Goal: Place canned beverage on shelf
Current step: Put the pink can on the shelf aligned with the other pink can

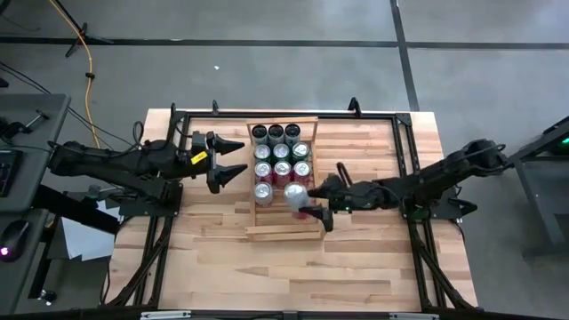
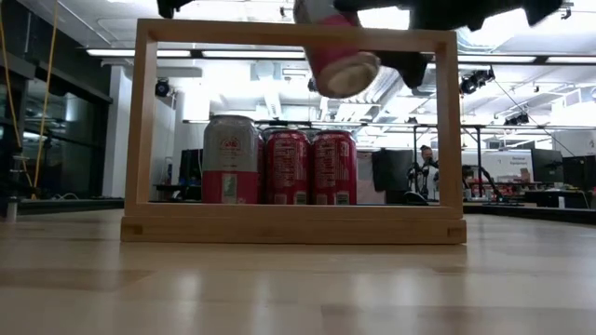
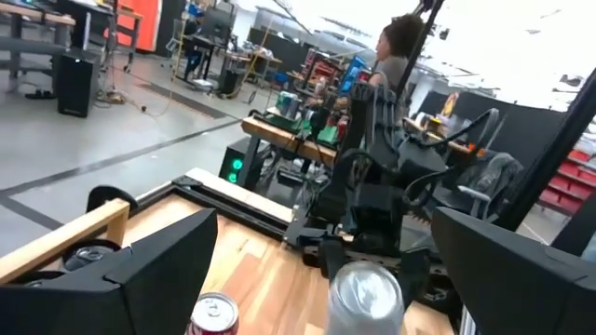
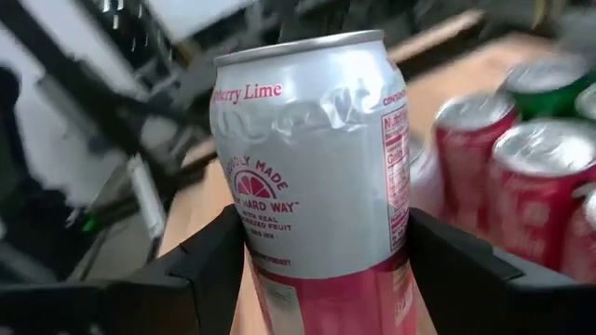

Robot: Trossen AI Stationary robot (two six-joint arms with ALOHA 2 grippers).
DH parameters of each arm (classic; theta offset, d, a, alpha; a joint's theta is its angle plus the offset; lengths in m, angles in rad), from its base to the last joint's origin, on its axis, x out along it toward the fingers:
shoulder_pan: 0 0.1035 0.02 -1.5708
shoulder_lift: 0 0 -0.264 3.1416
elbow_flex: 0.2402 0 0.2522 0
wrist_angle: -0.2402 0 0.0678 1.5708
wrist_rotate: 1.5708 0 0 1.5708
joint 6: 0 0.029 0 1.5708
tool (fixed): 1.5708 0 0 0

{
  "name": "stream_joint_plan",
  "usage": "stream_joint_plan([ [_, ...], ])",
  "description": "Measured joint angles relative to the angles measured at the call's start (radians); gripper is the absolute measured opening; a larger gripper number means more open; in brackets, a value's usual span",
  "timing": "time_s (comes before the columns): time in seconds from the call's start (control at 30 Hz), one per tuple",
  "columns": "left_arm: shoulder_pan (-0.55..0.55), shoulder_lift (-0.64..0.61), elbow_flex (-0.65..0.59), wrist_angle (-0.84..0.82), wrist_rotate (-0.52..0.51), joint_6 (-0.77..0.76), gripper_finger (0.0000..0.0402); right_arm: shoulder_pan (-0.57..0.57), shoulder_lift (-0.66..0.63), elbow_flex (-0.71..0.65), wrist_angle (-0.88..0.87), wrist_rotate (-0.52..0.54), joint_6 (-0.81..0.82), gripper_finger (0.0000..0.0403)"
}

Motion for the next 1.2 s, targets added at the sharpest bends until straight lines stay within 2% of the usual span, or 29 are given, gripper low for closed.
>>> stream_joint_plan([
  [0.2,0.000,0.002,0.000,-0.001,-0.048,-0.010,0.0386,0.000,0.089,-0.111,0.332,0.144,-0.068,0.0247],
  [0.43,0.000,0.002,0.000,-0.002,-0.090,-0.030,0.0386,0.000,0.262,-0.104,0.496,0.142,-0.093,0.0245],
  [0.73,0.000,0.002,0.000,0.001,-0.100,-0.030,0.0386,-0.008,0.444,-0.096,0.760,0.159,-0.048,0.0244],
  [1.2,-0.001,0.002,0.000,0.005,-0.099,-0.032,0.0386,-0.033,0.469,-0.102,0.873,0.105,-0.080,0.0244],
])
